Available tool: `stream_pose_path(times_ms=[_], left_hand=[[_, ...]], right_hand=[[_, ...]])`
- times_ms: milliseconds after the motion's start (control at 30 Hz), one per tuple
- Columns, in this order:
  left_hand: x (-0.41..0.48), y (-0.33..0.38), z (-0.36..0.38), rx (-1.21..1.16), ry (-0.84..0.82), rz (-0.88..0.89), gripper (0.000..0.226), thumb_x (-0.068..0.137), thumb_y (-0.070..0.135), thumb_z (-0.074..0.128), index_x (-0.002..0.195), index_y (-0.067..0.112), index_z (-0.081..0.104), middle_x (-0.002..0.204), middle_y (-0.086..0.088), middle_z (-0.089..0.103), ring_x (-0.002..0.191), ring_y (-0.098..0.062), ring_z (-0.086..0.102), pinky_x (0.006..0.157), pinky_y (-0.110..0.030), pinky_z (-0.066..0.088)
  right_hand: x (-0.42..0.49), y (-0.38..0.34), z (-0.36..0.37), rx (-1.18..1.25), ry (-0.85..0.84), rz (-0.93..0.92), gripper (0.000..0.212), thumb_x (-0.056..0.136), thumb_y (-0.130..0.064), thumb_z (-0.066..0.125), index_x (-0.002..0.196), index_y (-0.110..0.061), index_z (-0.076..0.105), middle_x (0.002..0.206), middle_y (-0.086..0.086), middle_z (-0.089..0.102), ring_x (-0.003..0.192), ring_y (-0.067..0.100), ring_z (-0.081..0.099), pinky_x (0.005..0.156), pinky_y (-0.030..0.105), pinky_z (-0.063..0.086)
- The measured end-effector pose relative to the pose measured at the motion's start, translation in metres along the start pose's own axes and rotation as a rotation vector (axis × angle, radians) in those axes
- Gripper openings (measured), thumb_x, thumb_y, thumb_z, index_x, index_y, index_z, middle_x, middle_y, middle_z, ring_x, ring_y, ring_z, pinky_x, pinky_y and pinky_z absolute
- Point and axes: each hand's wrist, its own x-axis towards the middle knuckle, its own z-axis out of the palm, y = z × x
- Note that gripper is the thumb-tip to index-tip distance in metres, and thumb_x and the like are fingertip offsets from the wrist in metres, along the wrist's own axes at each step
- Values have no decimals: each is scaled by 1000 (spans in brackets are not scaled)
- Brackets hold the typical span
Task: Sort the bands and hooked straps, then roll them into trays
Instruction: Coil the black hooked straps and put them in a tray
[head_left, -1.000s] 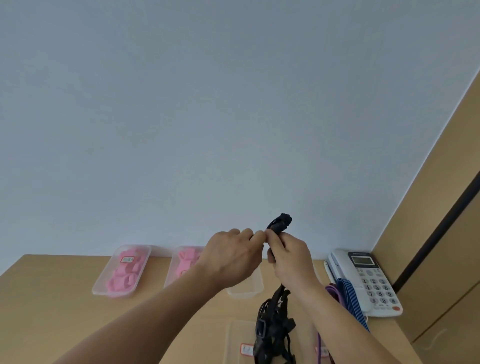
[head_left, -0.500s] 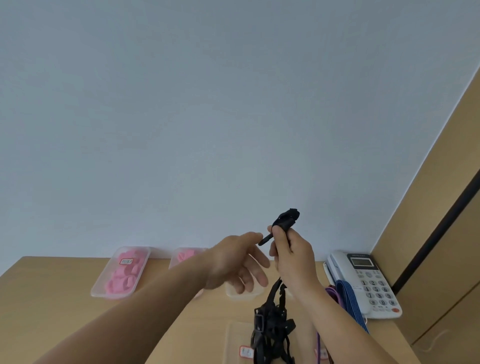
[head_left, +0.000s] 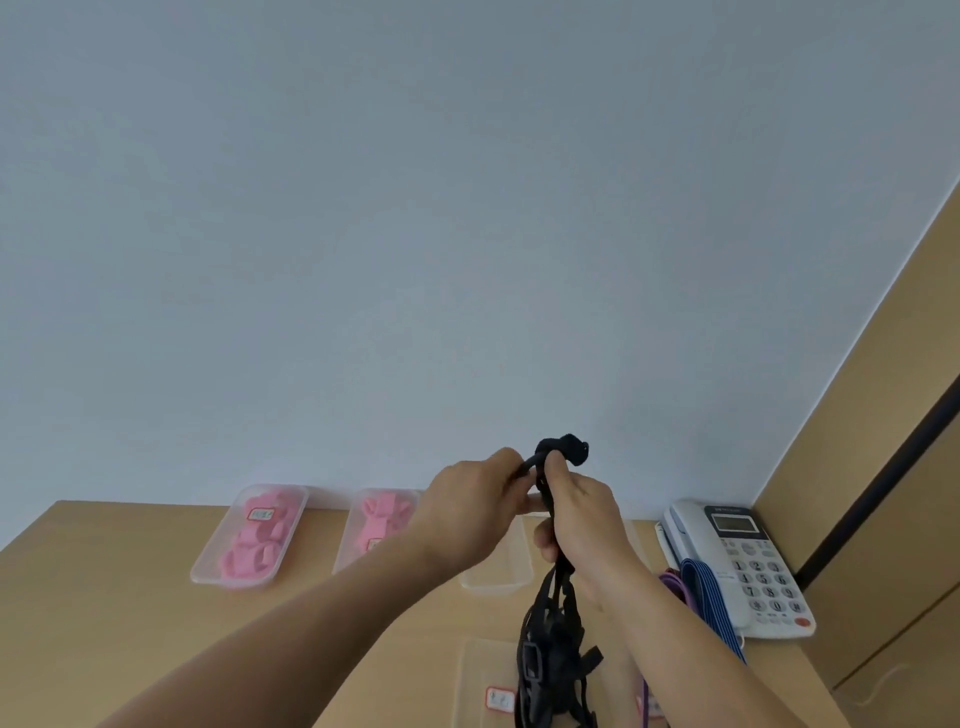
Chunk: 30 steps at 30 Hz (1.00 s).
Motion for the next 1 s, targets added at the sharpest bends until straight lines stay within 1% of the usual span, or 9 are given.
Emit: stream_pose_path(times_ms=[67, 133, 233, 333, 433, 600, 767, 867, 1000], left_hand=[[-2, -9, -2, 361, 40, 228, 7, 95, 16, 56, 91, 12, 52, 71, -2, 58, 53, -24, 42, 46, -31, 28], [-5, -15, -7, 526, 70, 444, 24, 65, -3, 72, 80, 10, 58, 56, -1, 47, 42, -21, 35, 41, -25, 18], [-5, -24, -2, 498, 219, 566, 30, 56, -5, 75, 81, 9, 67, 58, -1, 52, 42, -21, 46, 39, -24, 27], [-7, -19, 1, -21, 121, 105, 37, 88, 18, 64, 124, 20, 58, 95, 8, 69, 65, -16, 65, 61, -28, 50], [-3, -15, -8, -781, -186, -400, 43, 84, 37, 58, 119, 11, 57, 93, -1, 74, 60, -18, 63, 53, -26, 46], [-1, -16, -13, -1036, -281, -397, 21, 94, 27, 61, 94, 6, 56, 80, -9, 71, 51, -18, 51, 46, -26, 38], [-4, -13, -8, -479, -58, -182, 14, 98, 25, 58, 92, 12, 56, 79, 0, 74, 57, -16, 61, 56, -34, 50], [-7, -14, -1, 96, 90, 31, 18, 97, 31, 58, 92, 14, 55, 76, 1, 65, 61, -22, 59, 49, -33, 37], [-11, -18, -10, 522, 208, 393, 37, 45, -3, 84, 68, 11, 59, 54, 0, 47, 41, -16, 28, 40, -23, 9]], right_hand=[[0, -2, 2, 33, 1, 35, 51, 96, -53, 45, 88, -10, 71, 81, 2, 76, 43, 18, 53, 41, 26, 38], [-1, -4, 4, 62, 10, 65, 54, 90, -57, 53, 82, -7, 71, 75, 2, 72, 43, 18, 51, 40, 25, 37], [-2, -1, 5, 160, 23, 68, 45, 91, -45, 62, 78, -2, 70, 63, 1, 60, 42, 15, 42, 39, 26, 30], [-2, 0, 6, 236, 10, 23, 39, 94, -39, 61, 79, -5, 74, 62, -1, 59, 43, 14, 39, 41, 25, 28], [-2, 1, 3, 215, 9, -57, 36, 96, -40, 57, 79, -15, 77, 63, -4, 61, 44, 16, 39, 43, 25, 31], [-4, 5, 6, 87, -92, -144, 33, 99, -45, 51, 89, -27, 76, 56, 0, 57, 48, 14, 45, 47, 23, 40], [-1, 5, 8, 14, -36, -54, 44, 97, -48, 53, 82, -12, 73, 70, 2, 73, 48, 16, 58, 46, 27, 45], [0, 2, 8, -46, -46, 25, 49, 96, -52, 51, 86, -9, 72, 72, 9, 75, 53, 19, 65, 51, 30, 49], [0, 0, 9, 87, -143, 139, 54, 93, -58, 54, 92, -7, 72, 67, 8, 68, 52, 18, 56, 50, 31, 47]])
